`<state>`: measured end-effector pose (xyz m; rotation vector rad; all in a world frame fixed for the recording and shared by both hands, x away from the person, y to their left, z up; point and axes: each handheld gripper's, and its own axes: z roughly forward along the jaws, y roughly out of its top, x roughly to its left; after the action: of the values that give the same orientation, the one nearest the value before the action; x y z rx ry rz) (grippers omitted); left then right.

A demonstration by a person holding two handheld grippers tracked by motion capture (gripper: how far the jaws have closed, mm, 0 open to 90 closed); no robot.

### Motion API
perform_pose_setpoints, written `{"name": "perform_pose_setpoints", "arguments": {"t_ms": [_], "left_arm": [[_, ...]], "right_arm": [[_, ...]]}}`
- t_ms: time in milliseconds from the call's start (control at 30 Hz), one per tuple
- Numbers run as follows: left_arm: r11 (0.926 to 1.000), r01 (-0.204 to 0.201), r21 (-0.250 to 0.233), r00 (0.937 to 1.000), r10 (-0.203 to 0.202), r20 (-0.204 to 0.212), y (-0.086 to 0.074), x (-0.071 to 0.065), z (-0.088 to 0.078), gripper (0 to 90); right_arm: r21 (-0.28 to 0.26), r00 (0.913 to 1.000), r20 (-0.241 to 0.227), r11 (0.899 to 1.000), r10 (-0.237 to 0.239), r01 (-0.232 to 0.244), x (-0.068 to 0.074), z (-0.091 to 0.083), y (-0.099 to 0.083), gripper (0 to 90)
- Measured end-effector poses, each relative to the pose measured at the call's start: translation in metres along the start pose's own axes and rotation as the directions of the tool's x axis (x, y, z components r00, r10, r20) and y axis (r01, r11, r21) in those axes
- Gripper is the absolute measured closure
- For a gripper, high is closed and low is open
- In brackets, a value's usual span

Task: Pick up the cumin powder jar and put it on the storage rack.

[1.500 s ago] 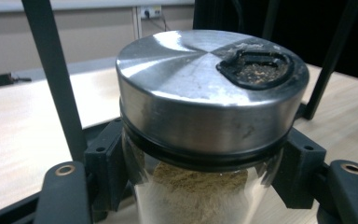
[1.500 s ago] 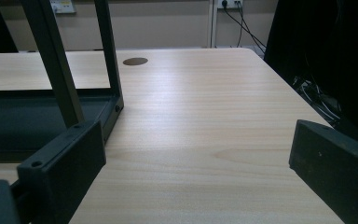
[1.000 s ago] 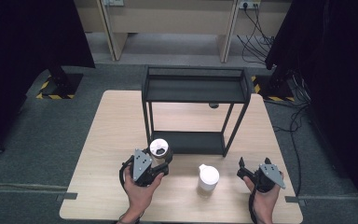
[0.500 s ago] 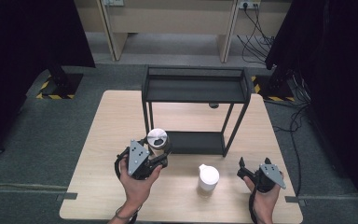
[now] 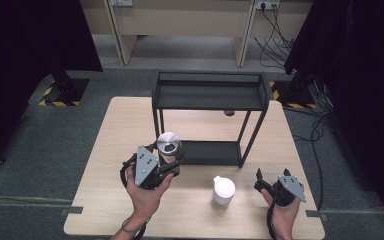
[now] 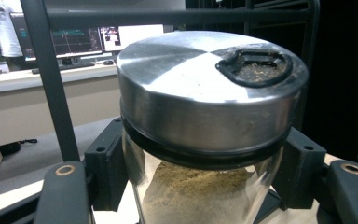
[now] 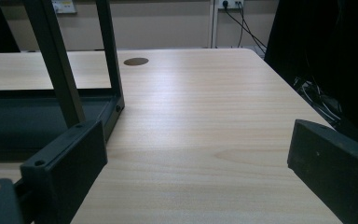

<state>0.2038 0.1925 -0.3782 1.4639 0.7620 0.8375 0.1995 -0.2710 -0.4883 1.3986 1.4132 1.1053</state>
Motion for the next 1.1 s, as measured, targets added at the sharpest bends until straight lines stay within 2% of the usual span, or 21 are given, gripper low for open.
{"name": "perform_pose_setpoints", "arguments": {"t_ms": [200, 1100], "left_arm": [[0.9999, -0.004, -0.011, 1.0, 0.004, 0.008, 0.009, 0.001, 0.002, 31.2], [0.9971, -0.036, -0.068, 0.9993, 0.036, -0.005, 0.046, 0.003, 0.004, 31.2]], "right_arm": [[-0.001, 1.0, -0.001, 1.0, 0.001, -0.001, 0.0, 0.0, 0.0, 4.9], [0.0, 1.0, -0.003, 1.0, -0.001, 0.001, -0.001, 0.0, 0.0, 5.2]]}}
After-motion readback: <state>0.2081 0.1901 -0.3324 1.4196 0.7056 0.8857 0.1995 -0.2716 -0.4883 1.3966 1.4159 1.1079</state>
